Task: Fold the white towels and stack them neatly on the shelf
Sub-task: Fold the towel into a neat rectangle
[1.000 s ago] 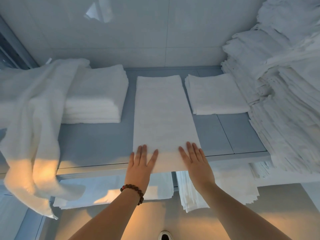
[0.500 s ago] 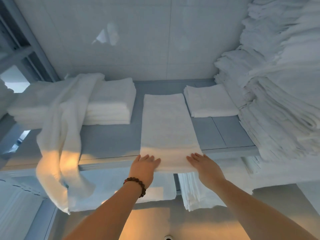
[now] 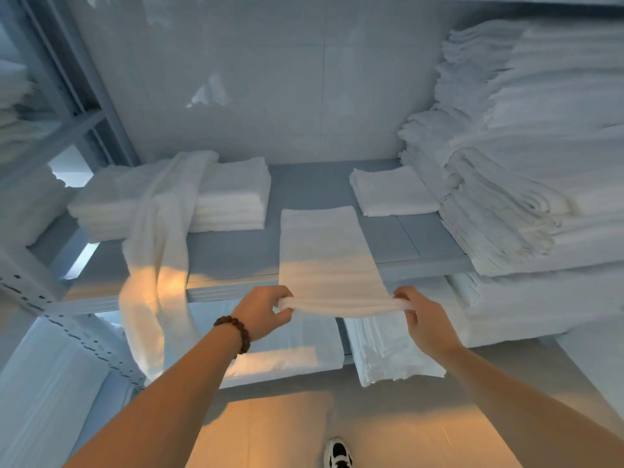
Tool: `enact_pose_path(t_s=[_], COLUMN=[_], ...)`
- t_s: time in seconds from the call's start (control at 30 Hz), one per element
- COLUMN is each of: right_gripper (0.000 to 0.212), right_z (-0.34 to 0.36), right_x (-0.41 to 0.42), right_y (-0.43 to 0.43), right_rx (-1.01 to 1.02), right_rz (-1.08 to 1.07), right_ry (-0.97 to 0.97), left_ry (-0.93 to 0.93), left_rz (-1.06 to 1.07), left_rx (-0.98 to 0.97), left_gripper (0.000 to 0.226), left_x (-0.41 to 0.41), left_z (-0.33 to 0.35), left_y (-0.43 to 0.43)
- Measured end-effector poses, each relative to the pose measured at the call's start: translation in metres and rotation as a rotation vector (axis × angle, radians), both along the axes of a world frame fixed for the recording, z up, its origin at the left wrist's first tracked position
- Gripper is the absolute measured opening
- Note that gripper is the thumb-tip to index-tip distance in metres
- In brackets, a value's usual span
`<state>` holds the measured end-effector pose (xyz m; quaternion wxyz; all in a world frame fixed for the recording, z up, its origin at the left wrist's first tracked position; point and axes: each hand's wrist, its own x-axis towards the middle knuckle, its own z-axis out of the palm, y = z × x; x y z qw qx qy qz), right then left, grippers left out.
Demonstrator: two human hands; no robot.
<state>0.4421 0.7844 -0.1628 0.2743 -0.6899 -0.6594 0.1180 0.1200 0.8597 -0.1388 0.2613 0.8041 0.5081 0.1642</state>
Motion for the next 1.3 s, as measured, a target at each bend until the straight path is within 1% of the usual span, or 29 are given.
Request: enact_pose_path(t_s=[0.07, 0.13, 0.2, 0.27, 0.4, 0.5, 0.63, 0.73, 0.8, 0.87, 1.0, 1.1, 1.17, 1.3], right_gripper=[0.019, 0.014, 0.012, 0.011, 0.008, 0.012, 0.016, 0.018, 0.02, 0.019, 0.027, 0.026, 0.025, 0.024], right_z=[0.017, 0.035, 0.053, 0.068, 0.083, 0.086, 0.078, 0.06, 0.044, 0.026, -0.012, -0.037, -0.05, -0.07], right_x=[-0.001, -0.001, -0.002, -0.004, -0.011, -0.014, -0.012, -0.007, -0.004, -0.002, 0.003, 0.006, 0.006, 0.003], right_y=[-0.003, -0.004, -0.002, 0.002, 0.018, 0.038, 0.077, 0.117, 0.148, 0.18, 0.242, 0.28, 0.298, 0.315], right_rx=[0.061, 0.097, 0.118, 0.134, 0.156, 0.17, 0.169, 0.125, 0.07, -0.003, -0.179, -0.303, -0.366, -0.343], right_rz=[-0.062, -0.125, -0.145, -0.141, -0.179, -0.211, -0.253, -0.302, -0.321, -0.34, -0.337, -0.308, -0.306, -0.368], right_ry=[0.133, 0.346, 0.48, 0.554, 0.661, 0.693, 0.718, 0.697, 0.665, 0.646, 0.503, 0.372, 0.331, 0.269], left_ry=[-0.089, -0.205, -0.285, -0.311, -0.406, -0.482, -0.457, -0.448, -0.463, -0.441, -0.337, -0.188, -0.131, -0.079], left_rz=[0.011, 0.035, 0.068, 0.09, 0.131, 0.174, 0.256, 0.339, 0.398, 0.451, 0.549, 0.593, 0.62, 0.66], left_rx=[-0.033, -0.08, -0.096, -0.074, -0.05, -0.033, -0.004, -0.048, -0.091, -0.12, -0.228, -0.284, -0.285, -0.233], left_gripper=[0.011, 0.008, 0.014, 0.02, 0.014, 0.015, 0.027, 0.036, 0.036, 0.032, 0.029, 0.029, 0.028, 0.03], left_x=[-0.004, -0.011, -0.016, -0.018, -0.011, -0.005, 0.007, 0.022, 0.03, 0.037, 0.047, 0.051, 0.054, 0.056], left_z=[0.019, 0.036, 0.05, 0.061, 0.073, 0.073, 0.06, 0.043, 0.028, 0.011, -0.027, -0.056, -0.071, -0.091], left_y=[0.0, 0.0, 0.001, 0.003, 0.012, 0.025, 0.055, 0.084, 0.108, 0.135, 0.19, 0.225, 0.242, 0.257])
